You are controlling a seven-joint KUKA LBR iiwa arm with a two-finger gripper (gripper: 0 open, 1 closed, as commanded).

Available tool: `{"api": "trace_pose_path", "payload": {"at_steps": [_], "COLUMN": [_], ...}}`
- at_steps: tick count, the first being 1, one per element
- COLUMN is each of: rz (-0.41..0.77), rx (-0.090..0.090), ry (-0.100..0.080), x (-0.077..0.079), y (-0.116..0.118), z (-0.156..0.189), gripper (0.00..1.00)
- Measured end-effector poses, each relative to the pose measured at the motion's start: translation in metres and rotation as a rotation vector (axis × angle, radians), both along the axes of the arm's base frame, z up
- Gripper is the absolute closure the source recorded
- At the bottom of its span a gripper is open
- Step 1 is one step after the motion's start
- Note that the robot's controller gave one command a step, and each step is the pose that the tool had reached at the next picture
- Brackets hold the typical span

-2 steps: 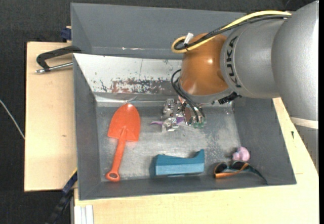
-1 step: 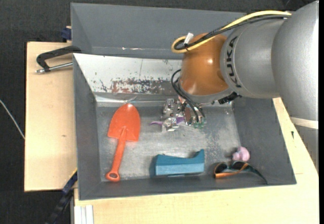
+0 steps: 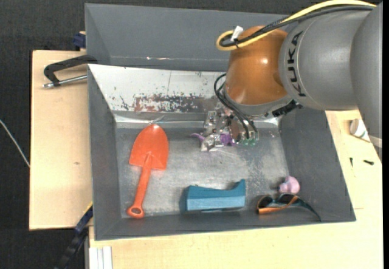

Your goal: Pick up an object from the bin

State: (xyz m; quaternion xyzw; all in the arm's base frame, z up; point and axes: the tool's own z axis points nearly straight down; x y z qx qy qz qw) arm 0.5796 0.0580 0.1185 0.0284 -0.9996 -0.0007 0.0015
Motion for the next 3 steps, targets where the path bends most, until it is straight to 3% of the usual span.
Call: {"api": "trace_pose_path", "payload": {"at_steps": [1,2,3], "rz": [-0.022,-0.025,-0.040], "rx": [0.001,0.000,0.000], "ry": [-0.014,0.002,-0.006], "x": [0.006,0.000,0.005], "y": [0.005,0.004,0.005], "z": [0.031,0.065,0.135], "gripper": [1.00,1.00,1.00]}}
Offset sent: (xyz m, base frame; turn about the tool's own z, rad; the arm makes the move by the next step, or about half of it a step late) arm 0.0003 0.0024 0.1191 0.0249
